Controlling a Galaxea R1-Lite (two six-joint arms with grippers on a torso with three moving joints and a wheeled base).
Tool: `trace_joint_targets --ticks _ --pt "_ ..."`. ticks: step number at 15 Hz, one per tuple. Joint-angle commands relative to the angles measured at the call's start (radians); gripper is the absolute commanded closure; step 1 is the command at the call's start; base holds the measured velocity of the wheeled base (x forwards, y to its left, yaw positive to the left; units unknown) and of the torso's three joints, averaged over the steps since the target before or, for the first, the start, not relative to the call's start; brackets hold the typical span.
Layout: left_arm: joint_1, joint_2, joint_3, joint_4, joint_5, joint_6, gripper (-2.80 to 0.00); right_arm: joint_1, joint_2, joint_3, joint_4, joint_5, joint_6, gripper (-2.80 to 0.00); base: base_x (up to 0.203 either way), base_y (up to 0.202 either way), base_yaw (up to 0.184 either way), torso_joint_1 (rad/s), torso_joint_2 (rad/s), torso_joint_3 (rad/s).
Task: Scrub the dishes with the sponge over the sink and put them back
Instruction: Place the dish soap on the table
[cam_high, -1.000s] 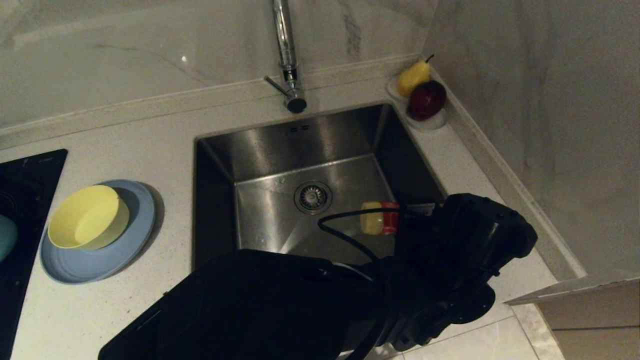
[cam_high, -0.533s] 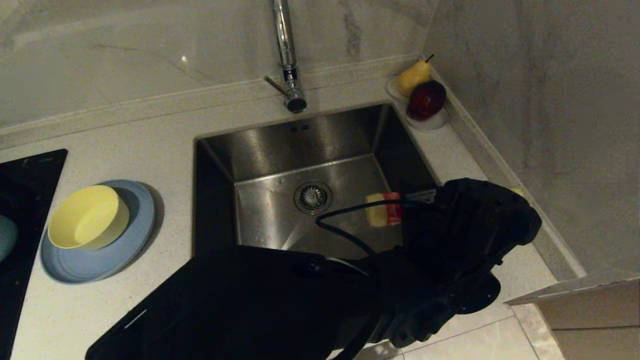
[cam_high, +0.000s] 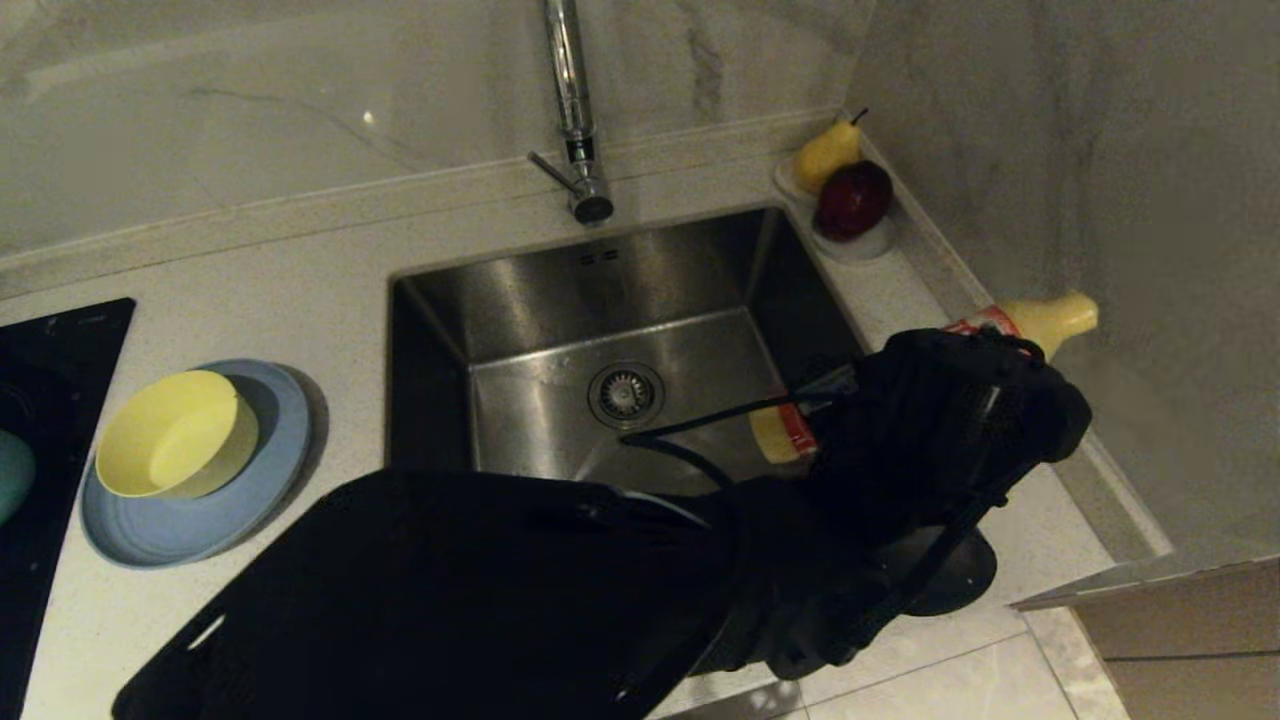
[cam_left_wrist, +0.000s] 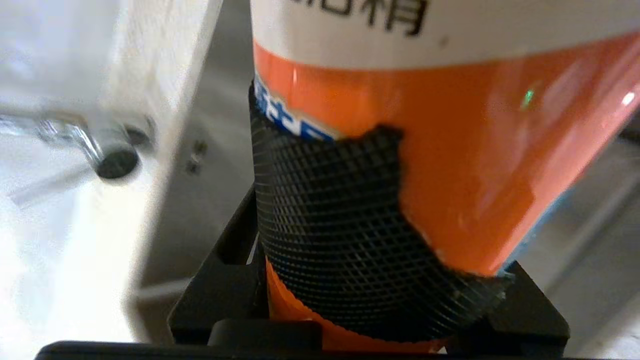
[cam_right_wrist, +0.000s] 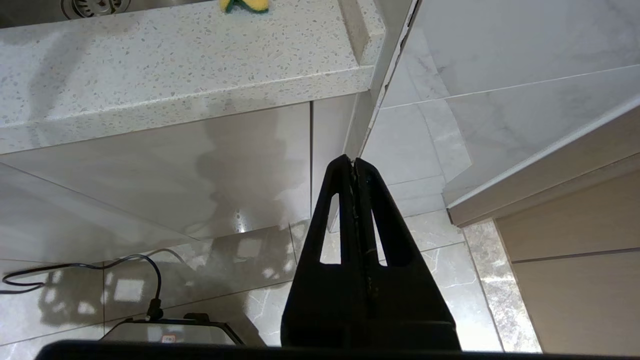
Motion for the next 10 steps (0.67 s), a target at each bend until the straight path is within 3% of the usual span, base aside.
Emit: trace_joint_targets --ticks 1,7,10 --pt "-0.001 -0.08 -0.003 0.036 -0.03 -0.14 0.0 0.001 -0.001 0.0 0.0 0.0 0.0 0.0 0.0 0.0 0.0 0.0 0.0 0.0" --pt "0.0 -0.263 -0.005 0.026 -0.153 -0.364 0.0 0.001 -0.001 0.0 0.0 0.0 0.0 0.0 0.0 0.0 0.0 0.0 0.0 0.0" --pt "-0.001 -0.358 -0.005 0.009 -0.174 -0.383 0.0 0.001 -0.001 0.0 0.0 0.0 0.0 0.0 0.0 0.0 0.0 0.0 0.0 0.0"
